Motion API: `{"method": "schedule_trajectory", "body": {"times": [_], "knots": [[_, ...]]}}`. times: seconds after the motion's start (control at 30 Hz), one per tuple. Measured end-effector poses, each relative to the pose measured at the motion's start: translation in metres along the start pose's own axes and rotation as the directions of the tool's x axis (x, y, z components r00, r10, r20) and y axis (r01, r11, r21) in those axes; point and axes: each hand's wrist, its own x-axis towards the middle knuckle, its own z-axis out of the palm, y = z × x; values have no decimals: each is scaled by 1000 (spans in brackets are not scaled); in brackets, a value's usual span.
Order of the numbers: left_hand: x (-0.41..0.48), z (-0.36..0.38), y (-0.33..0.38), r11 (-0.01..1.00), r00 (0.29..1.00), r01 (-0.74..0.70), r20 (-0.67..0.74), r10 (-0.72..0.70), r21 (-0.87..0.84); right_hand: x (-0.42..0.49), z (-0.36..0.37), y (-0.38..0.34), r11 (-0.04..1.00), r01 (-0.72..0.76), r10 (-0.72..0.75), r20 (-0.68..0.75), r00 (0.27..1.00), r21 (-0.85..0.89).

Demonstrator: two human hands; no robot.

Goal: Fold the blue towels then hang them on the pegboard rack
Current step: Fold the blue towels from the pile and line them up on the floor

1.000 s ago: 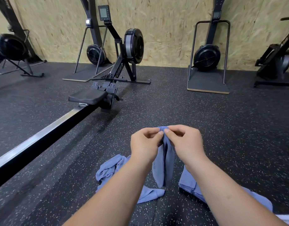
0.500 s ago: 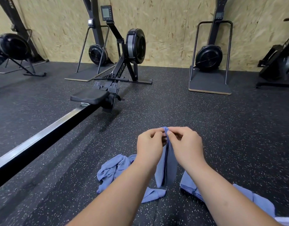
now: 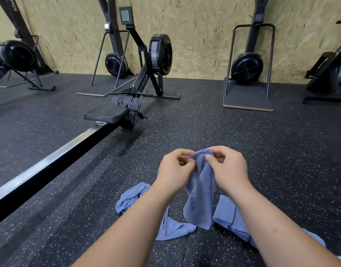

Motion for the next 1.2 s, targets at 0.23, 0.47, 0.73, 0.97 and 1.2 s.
{"method": "schedule_trajectory", "body": {"times": [0.23,0.47,0.73,0.97,1.2], "knots": [[9,-16,-20,772,995,-98,48,87,627,11,-10,6,998,7,-7,-9,1000,61],[17,-31,-28,630,990,-137,81,118,765,19,-28,11,999,29,-30,-40,999,-27],[17,-37,-18,742,965,-259,143,218,618,25,-35,19,998,37,-43,-96,994,-60],[17,-36,7,650,817,-516,91,570,557,25,-45,41,907,-15,37,43,998,-421],[25,-46,-3,558,919,-336,134,371,759,26,-45,37,935,-16,4,-35,999,-354]]}}
